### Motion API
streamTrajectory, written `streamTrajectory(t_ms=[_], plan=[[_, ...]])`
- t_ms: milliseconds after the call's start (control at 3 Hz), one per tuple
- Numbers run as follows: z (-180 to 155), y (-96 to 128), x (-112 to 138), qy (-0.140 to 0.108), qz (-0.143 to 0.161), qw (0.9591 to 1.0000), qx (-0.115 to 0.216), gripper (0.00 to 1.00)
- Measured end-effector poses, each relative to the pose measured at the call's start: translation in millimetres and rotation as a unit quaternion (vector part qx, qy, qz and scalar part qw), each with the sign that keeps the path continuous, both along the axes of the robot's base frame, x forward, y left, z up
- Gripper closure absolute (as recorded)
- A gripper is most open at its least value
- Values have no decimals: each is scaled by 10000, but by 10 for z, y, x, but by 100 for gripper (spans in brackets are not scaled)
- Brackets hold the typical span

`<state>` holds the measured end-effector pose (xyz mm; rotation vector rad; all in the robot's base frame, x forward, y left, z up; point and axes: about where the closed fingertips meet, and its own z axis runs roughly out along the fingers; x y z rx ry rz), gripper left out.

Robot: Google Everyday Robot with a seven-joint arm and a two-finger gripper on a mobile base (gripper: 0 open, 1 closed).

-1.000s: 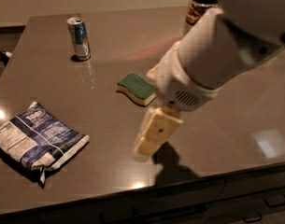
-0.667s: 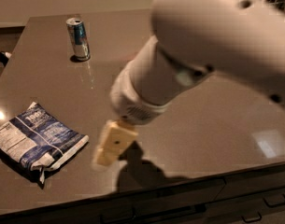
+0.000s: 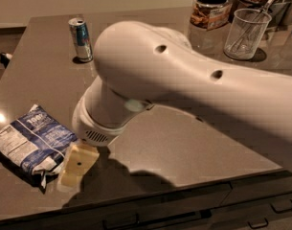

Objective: Pick blue chip bag

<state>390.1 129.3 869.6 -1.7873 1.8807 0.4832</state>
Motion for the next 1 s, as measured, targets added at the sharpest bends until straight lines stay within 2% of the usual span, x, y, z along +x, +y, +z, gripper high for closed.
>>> streamTrajectory(t_ms=[333, 667, 1000], plan=[[-209, 277, -23, 108, 118, 9999, -3, 0], [-396, 464, -14, 233, 167, 9996, -60, 0], [-469, 619, 1, 405, 233, 9989, -86, 15]])
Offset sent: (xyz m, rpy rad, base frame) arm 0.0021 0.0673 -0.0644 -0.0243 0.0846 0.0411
